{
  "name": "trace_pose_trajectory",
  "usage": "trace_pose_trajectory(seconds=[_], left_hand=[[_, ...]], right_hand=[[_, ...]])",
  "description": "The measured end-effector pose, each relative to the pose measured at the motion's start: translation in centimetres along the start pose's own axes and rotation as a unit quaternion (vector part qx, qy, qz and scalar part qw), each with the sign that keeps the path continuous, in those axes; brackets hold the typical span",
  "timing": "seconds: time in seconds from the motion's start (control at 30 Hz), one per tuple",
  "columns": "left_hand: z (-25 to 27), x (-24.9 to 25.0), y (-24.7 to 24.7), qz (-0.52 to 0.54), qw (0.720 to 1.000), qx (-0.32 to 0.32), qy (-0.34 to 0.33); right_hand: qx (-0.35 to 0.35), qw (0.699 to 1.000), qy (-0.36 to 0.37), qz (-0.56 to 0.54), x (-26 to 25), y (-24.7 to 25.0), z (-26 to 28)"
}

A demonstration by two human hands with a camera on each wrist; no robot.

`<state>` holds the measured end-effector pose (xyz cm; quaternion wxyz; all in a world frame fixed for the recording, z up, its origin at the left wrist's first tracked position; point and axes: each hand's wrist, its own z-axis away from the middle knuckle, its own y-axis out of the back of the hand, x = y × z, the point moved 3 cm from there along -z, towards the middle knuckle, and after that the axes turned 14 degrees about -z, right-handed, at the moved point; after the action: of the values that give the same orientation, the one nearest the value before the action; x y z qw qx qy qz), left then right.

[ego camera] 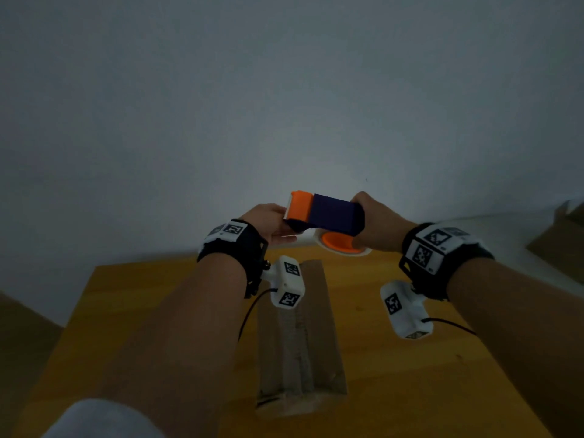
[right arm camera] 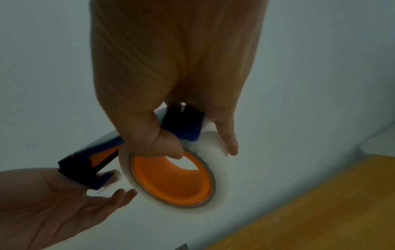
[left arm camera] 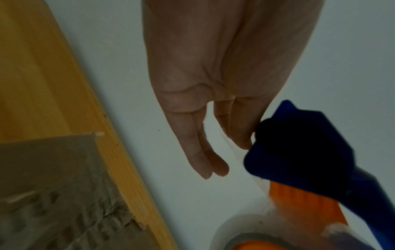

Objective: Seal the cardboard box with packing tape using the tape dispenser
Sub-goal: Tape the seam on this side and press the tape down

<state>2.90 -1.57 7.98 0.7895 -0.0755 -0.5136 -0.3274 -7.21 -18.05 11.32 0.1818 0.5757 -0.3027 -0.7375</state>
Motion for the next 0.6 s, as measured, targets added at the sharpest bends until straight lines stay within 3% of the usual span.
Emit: trace_pose_trajectory(seconds=[0.3, 0.6], left_hand=[[1.0, -0.6, 1.4, 0.034, 0.999, 0.026, -0.001], [1.5, -2.2, 2.3, -0.018, 0.997, 0.056, 0.04]], right_hand=[[-0.006, 1.0, 0.018, -0.002, -1.1, -0.1, 0.9], [-0.019, 0.999, 0.029, 0.013, -1.6, -0.8, 0.8]])
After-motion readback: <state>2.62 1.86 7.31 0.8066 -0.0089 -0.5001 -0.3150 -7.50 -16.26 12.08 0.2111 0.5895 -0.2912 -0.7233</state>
